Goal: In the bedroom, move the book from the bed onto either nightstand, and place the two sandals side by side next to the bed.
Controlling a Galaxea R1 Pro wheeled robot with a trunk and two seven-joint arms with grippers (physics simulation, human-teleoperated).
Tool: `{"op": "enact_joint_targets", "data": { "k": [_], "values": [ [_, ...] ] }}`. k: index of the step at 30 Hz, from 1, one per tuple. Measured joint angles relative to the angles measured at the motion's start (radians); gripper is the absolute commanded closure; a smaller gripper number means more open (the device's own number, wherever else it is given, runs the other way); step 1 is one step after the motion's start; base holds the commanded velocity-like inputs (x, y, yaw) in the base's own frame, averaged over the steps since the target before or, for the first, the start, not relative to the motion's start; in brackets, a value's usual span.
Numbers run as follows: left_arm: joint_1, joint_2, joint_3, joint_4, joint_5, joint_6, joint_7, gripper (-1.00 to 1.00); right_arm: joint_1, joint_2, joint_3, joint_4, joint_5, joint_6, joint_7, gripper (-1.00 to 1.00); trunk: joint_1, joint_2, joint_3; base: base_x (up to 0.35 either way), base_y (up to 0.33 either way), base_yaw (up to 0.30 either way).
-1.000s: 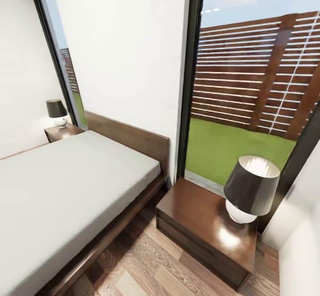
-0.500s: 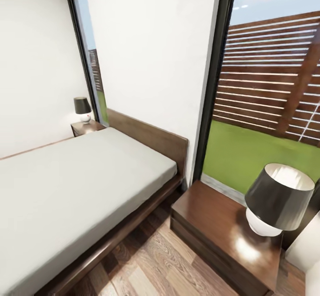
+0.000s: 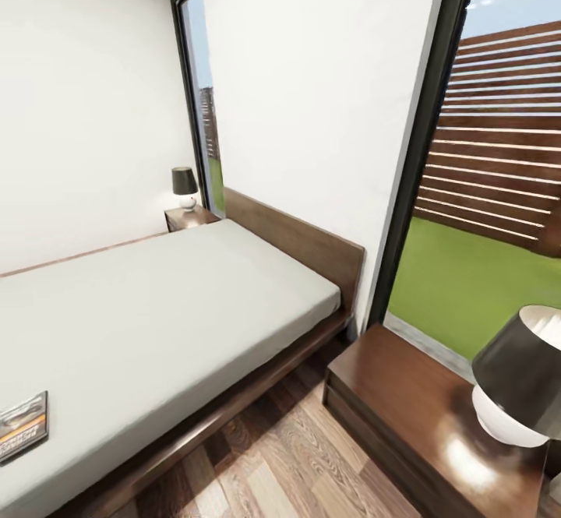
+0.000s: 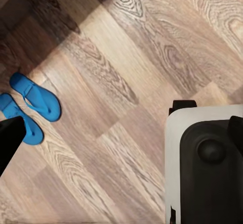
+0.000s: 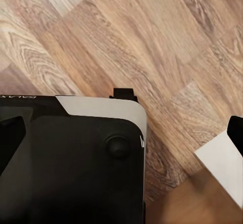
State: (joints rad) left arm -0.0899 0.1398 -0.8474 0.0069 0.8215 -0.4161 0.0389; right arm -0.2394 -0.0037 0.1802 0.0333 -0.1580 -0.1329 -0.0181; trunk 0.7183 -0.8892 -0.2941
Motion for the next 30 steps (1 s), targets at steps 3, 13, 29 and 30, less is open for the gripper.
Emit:
{"op": "enact_joint_targets", "data": {
  "k": [3,13,29,30],
  "values": [
    [0.000,0.000,0.000,0.000,0.000,0.000,0.000,-1.00,0.000,0.000,0.000,0.000,0.000,0.000,0.000,-1.00,0.000,0.000,0.000,0.000,0.000,0.287],
    [0.000,0.000,0.001,0.000,0.001,0.000,0.000,-1.00,0.000,0.000,0.000,0.000,0.001,0.000,0.000,-1.00,0.000,0.000,0.000,0.000,0.000,0.287],
    [0.000,0.000,0.001,0.000,0.002,-0.001,0.000,-1.00,0.000,0.000,0.000,0.000,0.001,0.000,0.000,-1.00,0.000,0.000,0.000,0.030,0.000,0.287],
    [0.000,0.000,0.001,0.000,0.002,-0.001,0.000,-1.00,0.000,0.000,0.000,0.000,0.001,0.000,0.000,-1.00,0.000,0.000,0.000,0.130,0.000,0.287]
  ]
}}
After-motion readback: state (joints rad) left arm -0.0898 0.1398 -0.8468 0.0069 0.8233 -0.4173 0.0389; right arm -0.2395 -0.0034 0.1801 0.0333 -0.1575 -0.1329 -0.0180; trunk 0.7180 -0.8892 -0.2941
